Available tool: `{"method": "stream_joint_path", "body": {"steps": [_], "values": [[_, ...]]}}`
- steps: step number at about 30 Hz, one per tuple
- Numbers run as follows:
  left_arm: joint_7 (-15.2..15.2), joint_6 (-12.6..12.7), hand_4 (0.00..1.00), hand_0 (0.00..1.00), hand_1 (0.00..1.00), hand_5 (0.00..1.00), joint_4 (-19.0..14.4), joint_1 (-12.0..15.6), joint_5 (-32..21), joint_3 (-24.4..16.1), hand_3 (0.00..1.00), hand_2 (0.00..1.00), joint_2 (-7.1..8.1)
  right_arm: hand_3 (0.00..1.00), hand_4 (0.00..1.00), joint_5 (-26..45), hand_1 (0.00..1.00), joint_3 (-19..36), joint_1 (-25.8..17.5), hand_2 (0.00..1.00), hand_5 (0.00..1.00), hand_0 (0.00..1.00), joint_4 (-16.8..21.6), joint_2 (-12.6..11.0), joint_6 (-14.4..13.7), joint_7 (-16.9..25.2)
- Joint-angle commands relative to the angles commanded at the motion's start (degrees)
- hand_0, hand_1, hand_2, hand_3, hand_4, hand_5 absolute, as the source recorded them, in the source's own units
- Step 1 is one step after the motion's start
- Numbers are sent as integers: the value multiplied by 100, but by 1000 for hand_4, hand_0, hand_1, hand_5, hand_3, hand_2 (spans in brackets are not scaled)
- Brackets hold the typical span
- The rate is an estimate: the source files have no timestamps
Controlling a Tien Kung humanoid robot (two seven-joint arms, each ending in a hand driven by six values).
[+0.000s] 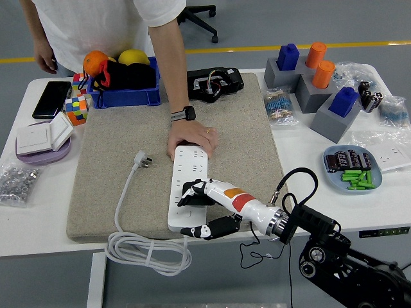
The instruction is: Press the white button,pick up the black plug,place it near the board,insert it into the board
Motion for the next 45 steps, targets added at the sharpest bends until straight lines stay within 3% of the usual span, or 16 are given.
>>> {"method": "stream_joint_path", "body": {"steps": [7,15,26,27,32,33,45], "values": [[-3,4,565,477,499,268,0,-7,7,-16,583,496,-2,621,877,24,642,14,-58,610,464,756,71,-71,-26,43],[-2,3,565,474,498,267,0,-3,7,-11,583,499,-3,620,867,-29,643,160,-29,609,448,754,125,19,-27,67],[3,4,565,474,498,268,0,7,17,-25,583,496,-10,620,864,-53,650,593,-20,608,441,758,502,37,-6,46],[3,2,565,473,498,268,0,6,17,-22,583,497,-10,649,866,-66,712,669,-24,653,426,792,526,42,-2,31],[-6,5,565,473,498,268,0,-12,-14,4,583,497,-8,649,866,-188,712,1147,-94,653,426,792,496,56,23,-81],[-7,6,565,473,498,268,0,-15,-20,7,583,497,-9,691,877,-209,753,1248,-114,695,425,826,482,54,24,-93],[-7,11,565,473,498,268,0,-20,-15,-17,583,497,-1,716,890,-499,777,2657,-644,718,426,840,463,-85,38,-236]]}}
